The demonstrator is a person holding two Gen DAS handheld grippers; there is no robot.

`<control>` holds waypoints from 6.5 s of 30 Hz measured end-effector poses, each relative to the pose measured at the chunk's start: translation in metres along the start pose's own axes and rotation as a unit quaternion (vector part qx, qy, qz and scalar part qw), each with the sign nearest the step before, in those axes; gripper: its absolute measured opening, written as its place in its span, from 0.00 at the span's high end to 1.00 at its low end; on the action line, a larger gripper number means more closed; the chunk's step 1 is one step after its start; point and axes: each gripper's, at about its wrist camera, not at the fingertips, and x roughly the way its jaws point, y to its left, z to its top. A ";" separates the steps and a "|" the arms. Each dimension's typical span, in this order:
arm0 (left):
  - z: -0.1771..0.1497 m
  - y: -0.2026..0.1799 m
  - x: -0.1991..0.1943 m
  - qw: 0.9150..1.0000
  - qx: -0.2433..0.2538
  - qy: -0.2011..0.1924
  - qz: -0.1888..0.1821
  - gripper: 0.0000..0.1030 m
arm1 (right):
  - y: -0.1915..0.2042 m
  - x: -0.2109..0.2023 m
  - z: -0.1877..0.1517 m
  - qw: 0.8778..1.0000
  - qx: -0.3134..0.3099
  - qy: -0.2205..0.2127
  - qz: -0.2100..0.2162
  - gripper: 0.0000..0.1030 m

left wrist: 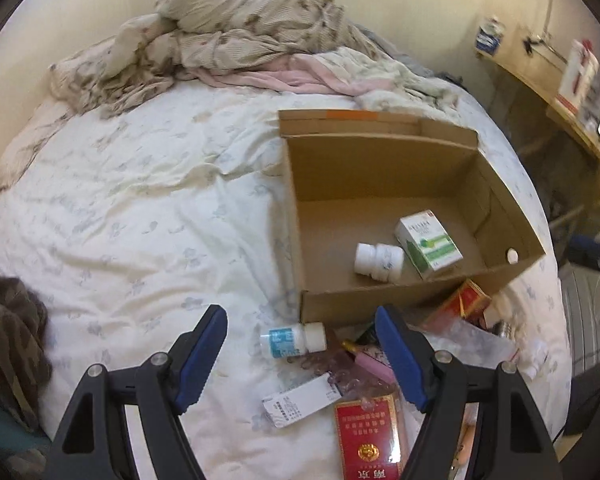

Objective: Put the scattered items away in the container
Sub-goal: 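Lift both grippers out of the cardboard box, then grasp the LED corn bulb with the right gripper while the left grasps the small white-blue box, then lower the bulb and small box into the cardboard box and open both grippers, then grasp the pink translucent item with the left gripper while the right grasps the red box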

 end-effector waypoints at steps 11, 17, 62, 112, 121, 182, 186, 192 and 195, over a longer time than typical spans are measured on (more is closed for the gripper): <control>0.001 0.024 0.002 0.998 -0.059 0.012 0.001 0.25 | -0.019 0.035 -0.025 0.986 0.054 0.114 0.113 0.39; -0.002 0.036 0.010 0.996 -0.081 0.031 0.006 0.25 | 0.006 0.077 -0.053 0.957 0.085 0.213 0.175 0.52; -0.049 0.021 0.083 0.969 -0.125 0.200 -0.070 0.63 | 0.018 0.035 -0.030 0.973 0.061 0.119 0.190 0.70; 0.040 -0.045 0.093 0.998 0.034 0.040 -0.018 0.73 | 0.031 0.099 0.049 0.995 -0.025 0.095 0.005 0.70; 0.045 -0.041 0.087 0.997 0.004 0.035 -0.064 0.37 | 0.030 0.098 0.044 0.994 -0.015 0.105 0.007 0.58; -0.057 0.035 0.080 0.936 -0.246 0.193 -0.160 0.83 | 0.034 0.072 -0.006 0.959 0.099 0.177 0.198 0.33; -0.056 0.033 0.061 0.945 -0.223 0.175 -0.161 0.83 | 0.039 0.093 -0.007 0.957 0.124 0.182 0.191 0.33; -0.058 0.035 0.036 0.953 -0.207 0.148 -0.164 0.83 | 0.042 0.118 -0.009 0.957 0.138 0.188 0.170 0.34; -0.056 0.048 0.019 0.960 -0.195 0.127 -0.154 0.83 | 0.039 0.113 -0.007 0.960 0.133 0.175 0.175 0.40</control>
